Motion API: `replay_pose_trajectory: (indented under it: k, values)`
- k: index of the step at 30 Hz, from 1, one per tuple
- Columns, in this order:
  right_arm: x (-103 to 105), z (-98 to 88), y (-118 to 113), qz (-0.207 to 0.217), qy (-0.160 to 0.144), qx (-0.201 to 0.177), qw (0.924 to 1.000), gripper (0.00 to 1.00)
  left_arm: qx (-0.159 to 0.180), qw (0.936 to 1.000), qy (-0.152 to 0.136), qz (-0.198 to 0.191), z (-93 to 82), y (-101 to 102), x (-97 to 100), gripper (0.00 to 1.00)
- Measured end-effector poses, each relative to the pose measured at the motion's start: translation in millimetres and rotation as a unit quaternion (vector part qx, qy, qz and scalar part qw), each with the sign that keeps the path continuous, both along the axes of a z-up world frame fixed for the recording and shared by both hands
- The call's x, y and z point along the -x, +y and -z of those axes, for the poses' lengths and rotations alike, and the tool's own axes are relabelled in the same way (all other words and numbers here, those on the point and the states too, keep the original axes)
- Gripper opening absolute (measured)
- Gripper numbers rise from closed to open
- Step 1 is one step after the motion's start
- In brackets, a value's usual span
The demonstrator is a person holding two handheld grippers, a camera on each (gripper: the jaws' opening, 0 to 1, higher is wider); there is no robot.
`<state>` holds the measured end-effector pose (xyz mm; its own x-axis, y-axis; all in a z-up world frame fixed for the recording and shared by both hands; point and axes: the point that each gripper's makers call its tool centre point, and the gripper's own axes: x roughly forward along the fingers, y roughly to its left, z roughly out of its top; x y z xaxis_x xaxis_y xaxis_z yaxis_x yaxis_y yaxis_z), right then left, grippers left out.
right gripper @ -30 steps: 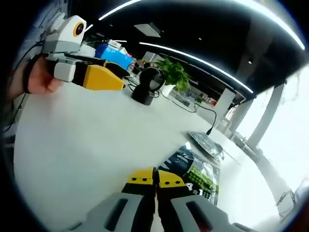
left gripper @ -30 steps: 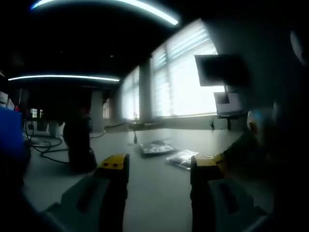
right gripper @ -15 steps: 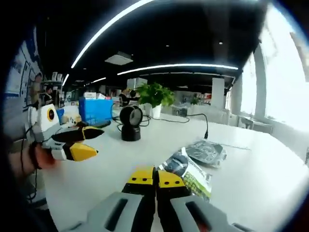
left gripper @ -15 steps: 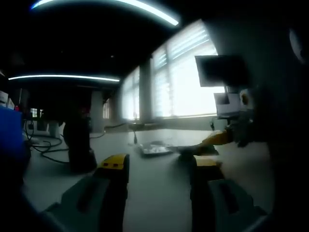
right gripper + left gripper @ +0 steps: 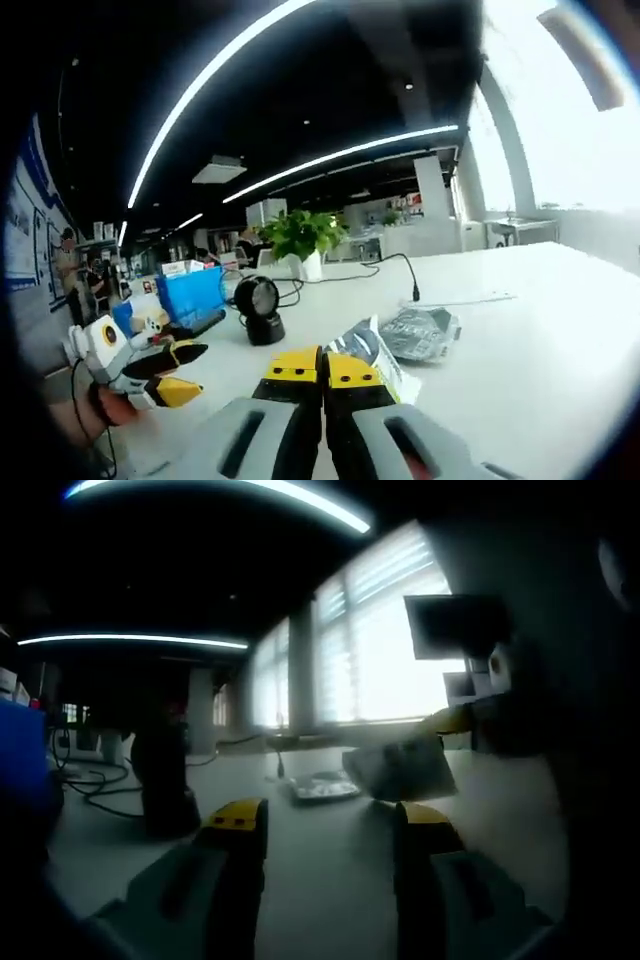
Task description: Clip sheet goods on table flip sheet goods clip sheet goods scan sheet goods put sheet goods back to table
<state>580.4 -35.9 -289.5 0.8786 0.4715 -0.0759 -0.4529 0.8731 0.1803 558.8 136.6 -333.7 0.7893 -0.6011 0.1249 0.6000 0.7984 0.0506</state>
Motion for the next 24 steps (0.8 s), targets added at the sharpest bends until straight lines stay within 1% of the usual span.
replay_pose_trajectory:
  k: [2,3,4,6,8,9,13,16,17,19,20,21,23,24]
  values:
    - [-1.3,-4.5,-2.0,0.003,-0.005,-0.002,1.0000,0.00,-0.001,1.0000,0.000,0.000,0.1,-0.1,0.0,0.44]
    - [-2.1,-6.4,-2.1,0.002,-0.011,0.005,0.9999,0.00,-0.001,1.0000,0.000,0.000,0.2,-0.1,0.1,0.44]
    - [-2.8,-8.7,-2.8,0.002,-0.012,0.004,0.9999,0.00,-0.001,1.0000,0.000,0.000,0.2,-0.1,0.1,0.44]
    - [-3.6,-11.5,-2.6,0.001,-0.010,-0.006,0.9999,0.00,-0.001,1.0000,0.000,-0.001,0.3,0.0,-0.1,0.44]
    - [-5.8,-15.7,-5.1,0.010,-0.014,-0.022,0.9996,0.00,-0.001,1.0000,0.000,-0.001,0.1,0.1,-0.1,0.44]
    - [-5.8,-15.1,-5.6,0.005,-0.010,-0.023,0.9997,0.00,-0.001,1.0000,0.000,-0.001,0.1,0.2,-0.1,0.44]
    - [-9.2,-19.0,-10.1,0.005,0.007,-0.058,0.9983,0.00,-0.001,1.0000,0.000,-0.001,0.1,0.4,-0.1,0.44]
    - [-8.6,-22.2,-10.5,0.003,0.011,-0.076,0.9970,0.00,-0.001,1.0000,0.000,0.000,0.0,0.5,-0.3,0.44]
    - [-8.2,-23.4,-9.0,-0.001,0.015,-0.089,0.9960,0.00,0.000,1.0000,0.000,0.000,0.0,0.5,-0.2,0.44]
    - [-8.4,-24.9,-7.4,-0.004,0.016,-0.100,0.9948,0.00,-0.001,1.0000,0.000,0.000,0.0,0.7,-0.4,0.44]
    - [-8.3,-27.2,-6.4,-0.007,0.019,-0.119,0.9926,0.00,-0.001,1.0000,0.000,-0.001,0.0,0.8,-0.4,0.44]
    - [-8.4,-27.8,-7.5,-0.009,0.022,-0.129,0.9913,0.00,0.000,1.0000,-0.001,-0.001,-0.1,0.8,-0.4,0.44]
    - [-9.2,-28.4,-11.1,-0.006,0.027,-0.141,0.9897,0.00,-0.001,1.0000,0.000,-0.001,0.0,1.1,-0.5,0.44]
    - [-9.3,-29.3,-13.1,-0.004,0.024,-0.143,0.9894,0.00,-0.001,1.0000,-0.001,-0.001,0.0,1.1,-0.5,0.44]
